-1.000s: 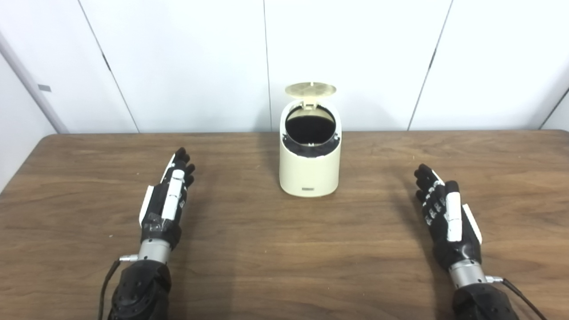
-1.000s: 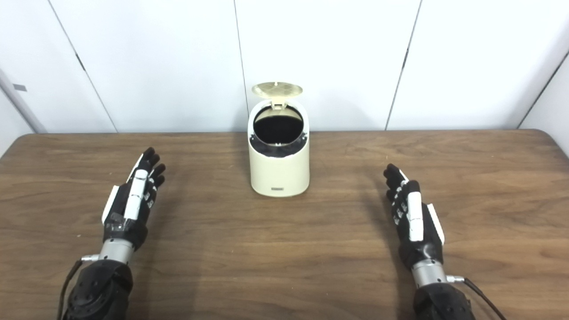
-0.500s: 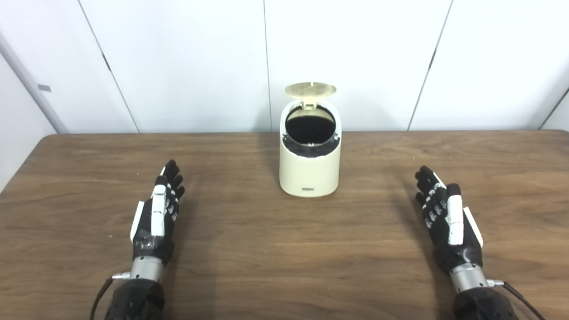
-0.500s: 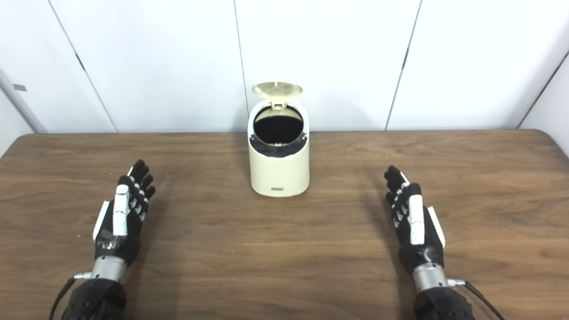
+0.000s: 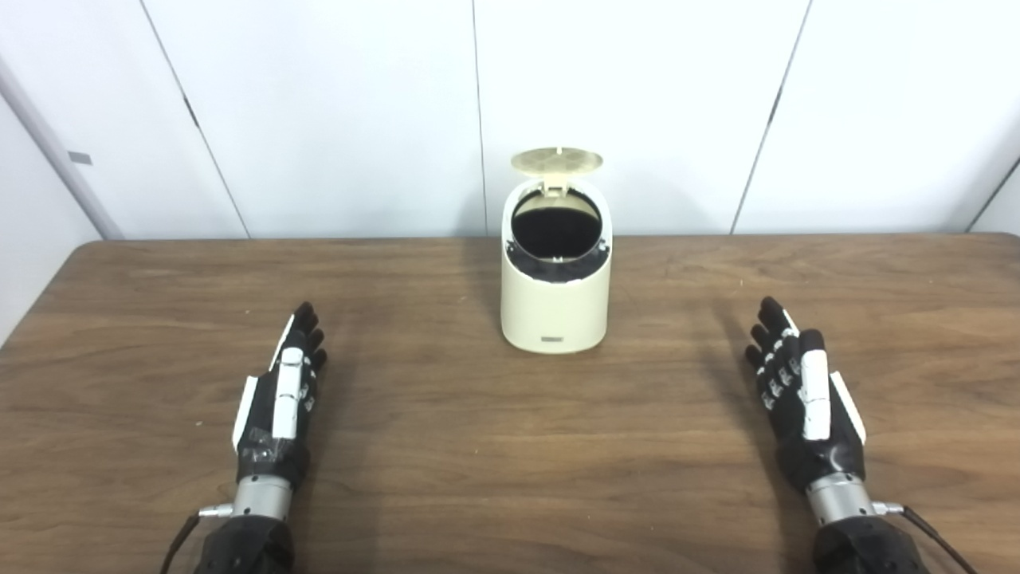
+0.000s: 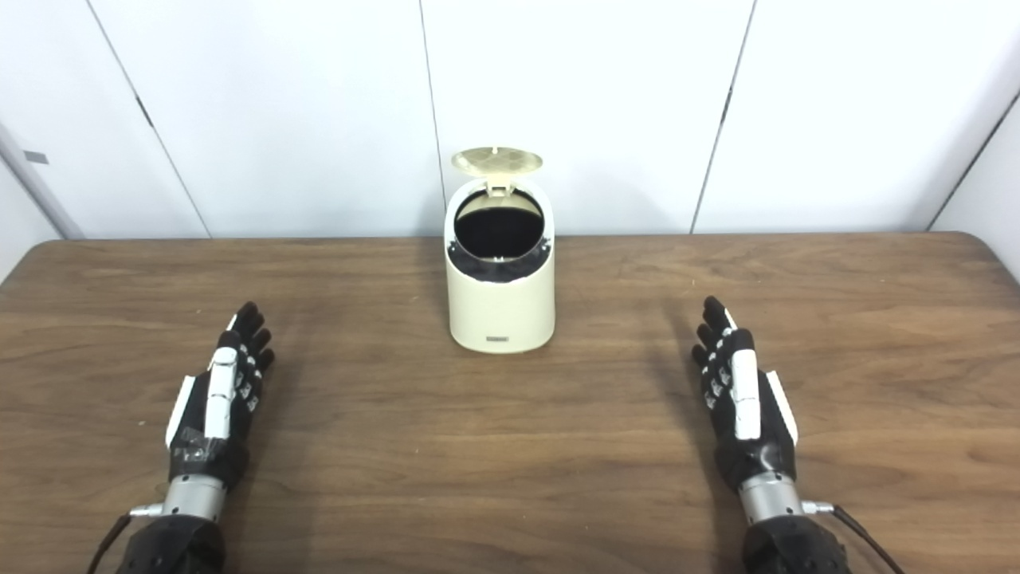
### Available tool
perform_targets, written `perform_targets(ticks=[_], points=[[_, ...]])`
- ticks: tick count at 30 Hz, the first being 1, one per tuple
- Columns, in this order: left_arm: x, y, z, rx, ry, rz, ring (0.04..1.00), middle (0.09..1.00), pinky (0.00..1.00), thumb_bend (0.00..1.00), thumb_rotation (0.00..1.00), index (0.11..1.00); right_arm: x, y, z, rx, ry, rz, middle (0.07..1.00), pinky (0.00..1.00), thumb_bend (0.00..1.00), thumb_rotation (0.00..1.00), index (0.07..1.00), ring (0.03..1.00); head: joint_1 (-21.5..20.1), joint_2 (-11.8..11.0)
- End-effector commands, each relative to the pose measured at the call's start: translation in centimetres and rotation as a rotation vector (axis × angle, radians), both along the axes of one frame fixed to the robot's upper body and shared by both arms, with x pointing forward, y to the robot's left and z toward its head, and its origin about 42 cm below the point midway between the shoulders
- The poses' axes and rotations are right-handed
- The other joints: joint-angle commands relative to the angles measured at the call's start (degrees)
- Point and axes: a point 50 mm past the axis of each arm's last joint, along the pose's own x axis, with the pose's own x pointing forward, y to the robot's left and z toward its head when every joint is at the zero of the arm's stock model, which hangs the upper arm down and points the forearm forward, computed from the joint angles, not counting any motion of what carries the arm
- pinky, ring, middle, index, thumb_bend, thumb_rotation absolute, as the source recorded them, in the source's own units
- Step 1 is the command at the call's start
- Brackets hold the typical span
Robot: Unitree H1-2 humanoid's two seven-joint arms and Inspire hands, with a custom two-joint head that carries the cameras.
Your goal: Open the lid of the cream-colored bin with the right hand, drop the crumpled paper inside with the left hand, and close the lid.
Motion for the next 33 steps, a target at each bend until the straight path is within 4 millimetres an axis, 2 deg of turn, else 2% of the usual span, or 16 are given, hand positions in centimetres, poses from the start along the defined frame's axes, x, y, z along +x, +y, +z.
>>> perform_targets(ticks=[1,7,12,18,23,33], points=[[0.3,0.0,0.7,0.021,-0.048,-0.008,1.000,1.000,1.00,0.49,0.91,1.000,-0.3,-0.3,-0.3,-0.023,-0.020,0.000,1.000,1.00,0.58,1.00,0.981,1.000,-0.30,-0.33],[0.3,0.0,0.3,0.052,-0.024,-0.001,1.000,1.000,1.00,0.49,0.90,1.000,1.5,0.1,1.6,-0.073,-0.077,-0.010,1.000,1.00,0.58,1.00,0.963,1.000,-1.38,-1.72],[0.5,-0.1,0.0,0.054,-0.028,-0.004,1.000,1.000,1.00,0.45,0.90,1.000,3.3,0.6,3.0,-0.128,-0.115,-0.016,0.988,1.00,0.61,1.00,0.951,1.000,-1.61,-3.20],[0.6,-0.1,-0.2,0.061,-0.020,-0.004,1.000,1.000,1.00,0.44,0.91,1.000,5.4,1.2,5.2,-0.213,-0.163,-0.004,0.984,1.00,0.61,1.00,0.945,0.996,-1.89,-3.79],[0.5,-0.2,-0.5,0.063,-0.010,-0.005,1.000,1.000,1.00,0.42,0.92,1.000,6.3,1.3,6.6,-0.288,-0.192,-0.010,0.967,1.00,0.64,1.00,0.935,0.986,-2.01,-4.47],[0.2,-0.4,-1.0,0.047,0.000,-0.004,1.000,1.000,1.00,0.37,0.92,1.000,7.9,1.2,8.7,-0.448,-0.262,0.017,0.965,0.98,0.62,1.00,0.929,0.982,-1.87,-6.18]])
